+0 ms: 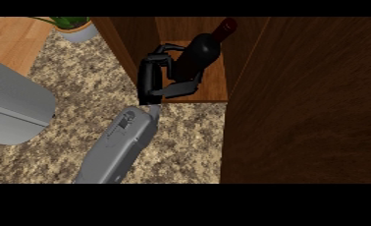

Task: Pick up the wine, place it into the cabinet and close the cabinet

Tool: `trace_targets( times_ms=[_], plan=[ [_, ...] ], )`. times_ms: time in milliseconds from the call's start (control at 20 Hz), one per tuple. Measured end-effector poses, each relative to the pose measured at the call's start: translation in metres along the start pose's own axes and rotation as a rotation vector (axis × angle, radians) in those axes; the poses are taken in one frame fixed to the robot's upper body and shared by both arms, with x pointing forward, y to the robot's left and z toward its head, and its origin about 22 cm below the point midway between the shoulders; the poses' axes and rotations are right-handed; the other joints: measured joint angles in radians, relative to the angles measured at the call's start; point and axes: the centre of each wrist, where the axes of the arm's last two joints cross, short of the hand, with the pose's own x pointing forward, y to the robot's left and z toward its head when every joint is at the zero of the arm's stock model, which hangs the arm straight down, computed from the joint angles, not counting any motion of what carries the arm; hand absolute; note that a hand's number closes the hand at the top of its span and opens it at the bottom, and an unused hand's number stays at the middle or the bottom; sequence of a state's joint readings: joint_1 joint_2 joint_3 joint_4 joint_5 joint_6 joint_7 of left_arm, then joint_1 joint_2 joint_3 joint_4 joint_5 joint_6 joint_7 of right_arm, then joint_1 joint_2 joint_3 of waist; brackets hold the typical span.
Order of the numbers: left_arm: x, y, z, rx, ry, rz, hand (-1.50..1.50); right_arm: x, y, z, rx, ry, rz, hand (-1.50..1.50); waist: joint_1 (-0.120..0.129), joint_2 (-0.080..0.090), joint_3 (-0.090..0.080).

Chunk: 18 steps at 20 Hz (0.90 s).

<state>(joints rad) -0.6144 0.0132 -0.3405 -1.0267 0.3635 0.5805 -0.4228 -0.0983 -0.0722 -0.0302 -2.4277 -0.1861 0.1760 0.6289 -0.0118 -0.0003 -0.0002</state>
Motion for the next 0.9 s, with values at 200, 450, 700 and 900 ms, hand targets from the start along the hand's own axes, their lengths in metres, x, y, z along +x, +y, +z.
trace_targets(
  times_ms=[200, 450, 700, 900],
  plan=[
    [-0.002, -0.004, -0.012, -0.005, 0.025, 0.008, 1.5, 0.002, 0.003, -0.003, 0.008, 0.003, -0.015, -1.5, -0.005, 0.001, 0.0],
    [-0.005, 0.0, -0.033, -0.003, 0.051, -0.008, 1.5, -0.002, 0.001, 0.001, 0.006, -0.002, -0.012, -1.5, -0.01, 0.002, 0.0],
    [-0.009, -0.003, -0.044, 0.01, 0.065, -0.027, 1.5, -0.001, 0.004, 0.0, 0.023, 0.012, -0.02, -1.5, -0.014, 0.003, 0.0],
    [-0.009, -0.003, -0.056, 0.021, 0.042, -0.054, 1.5, -0.002, 0.003, 0.0, 0.019, -0.001, -0.02, -1.5, -0.014, 0.004, 0.0]
  ],
)
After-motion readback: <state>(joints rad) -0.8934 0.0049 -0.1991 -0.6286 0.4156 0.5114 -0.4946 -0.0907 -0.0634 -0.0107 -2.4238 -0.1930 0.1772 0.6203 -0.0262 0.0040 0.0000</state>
